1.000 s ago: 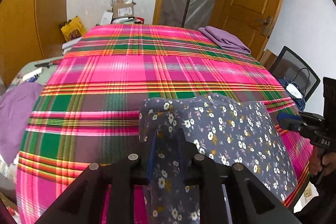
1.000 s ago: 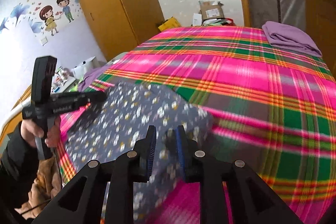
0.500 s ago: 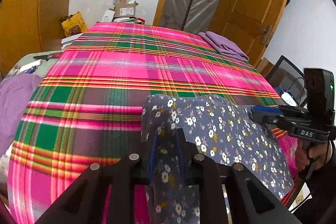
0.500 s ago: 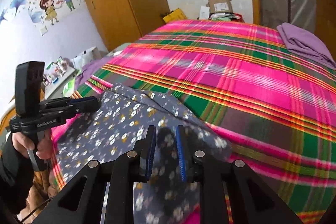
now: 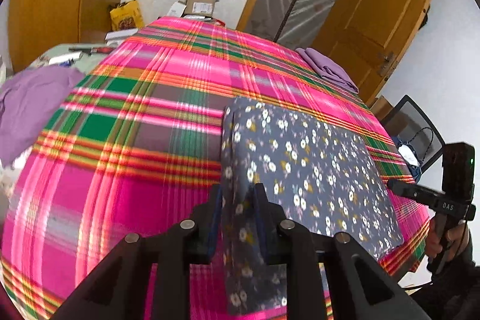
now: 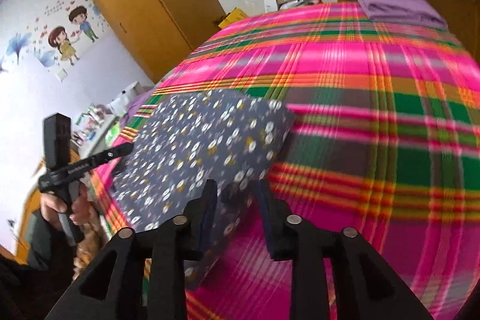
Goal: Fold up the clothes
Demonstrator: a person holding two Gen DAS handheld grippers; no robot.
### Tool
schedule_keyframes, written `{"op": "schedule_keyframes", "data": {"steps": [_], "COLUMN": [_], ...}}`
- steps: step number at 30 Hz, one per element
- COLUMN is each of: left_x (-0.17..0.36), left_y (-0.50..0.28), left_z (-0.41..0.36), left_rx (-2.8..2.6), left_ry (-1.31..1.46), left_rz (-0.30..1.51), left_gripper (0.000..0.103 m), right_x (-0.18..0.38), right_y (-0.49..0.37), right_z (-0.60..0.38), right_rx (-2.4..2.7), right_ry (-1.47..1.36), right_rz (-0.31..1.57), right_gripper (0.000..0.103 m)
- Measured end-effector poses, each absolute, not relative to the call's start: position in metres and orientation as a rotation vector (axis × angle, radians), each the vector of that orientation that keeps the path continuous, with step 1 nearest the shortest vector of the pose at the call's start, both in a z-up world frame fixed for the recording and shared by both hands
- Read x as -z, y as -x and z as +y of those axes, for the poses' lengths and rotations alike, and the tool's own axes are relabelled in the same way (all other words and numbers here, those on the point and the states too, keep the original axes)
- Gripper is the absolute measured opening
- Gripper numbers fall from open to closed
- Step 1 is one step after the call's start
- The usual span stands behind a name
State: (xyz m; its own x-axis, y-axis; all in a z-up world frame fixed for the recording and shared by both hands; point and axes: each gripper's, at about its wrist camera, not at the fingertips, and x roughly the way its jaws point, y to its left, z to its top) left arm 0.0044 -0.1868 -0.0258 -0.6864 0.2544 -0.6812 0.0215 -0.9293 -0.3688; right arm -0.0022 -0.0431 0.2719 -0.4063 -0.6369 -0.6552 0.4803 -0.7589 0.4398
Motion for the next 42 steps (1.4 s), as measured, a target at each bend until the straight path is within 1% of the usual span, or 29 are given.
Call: {"op": "schedule_keyframes", "data": {"steps": [1,2,3,12,18,25,30,36,40,41,42], "left_x": [0.027,0.028,0.028,0.040,0.044,0.047,0.048,0.050,0.049,0.049,0.049], "left_y": [-0.006,-0.008,-0.010,-0.013,-0.005,0.005,-0.001,0.000,0.004,0.004,0.003], "left_z": [-0.188,-0.189,-0.189,-0.196,-0.199,-0.203,-0.203,-0.208,-0.206,-0.206,-0.206], "left_rx": [-2.712,-2.705,-2.698,-2.605,-2.555,-2.495,-2.465,-2.422,-2.422,-2.428,-2.435], "left_ry": [1.183,1.182,1.180,1.200,1.190,1.190,1.203,1.228,1.237,1.238,1.238], "left_rz": [-0.551,-0.567,-0.580,-0.698,-0.718,-0.760,-0.762,-0.816,-0.814,-0.810,-0.806], "left_gripper": [0.023,0.023,0.024,0.034,0.036,0.036,0.036,0.036,0.036,0.035,0.034], "right_x": [-0.270,-0.267,-0.265,-0.250,-0.247,-0.246,-0.244,-0.243,-0.244,-0.245,-0.245], "right_y": [0.000,-0.002,-0.003,-0.002,0.005,0.017,0.016,0.017,0.022,0.022,0.022], "right_z": [-0.043,-0.043,-0.043,-0.039,-0.039,-0.043,-0.038,-0.041,-0.049,-0.050,-0.051], "right_rx": [2.150,2.126,2.112,2.048,2.016,1.977,1.915,1.888,1.906,1.915,1.928], "right_ry": [-1.127,-1.136,-1.143,-1.223,-1.235,-1.255,-1.300,-1.332,-1.325,-1.322,-1.323], "right_rz": [-0.259,-0.281,-0.297,-0.443,-0.495,-0.563,-0.615,-0.628,-0.626,-0.617,-0.607], "right_gripper": [0.049,0.058,0.059,0.059,0.059,0.059,0.059,0.059,0.059,0.057,0.053]}}
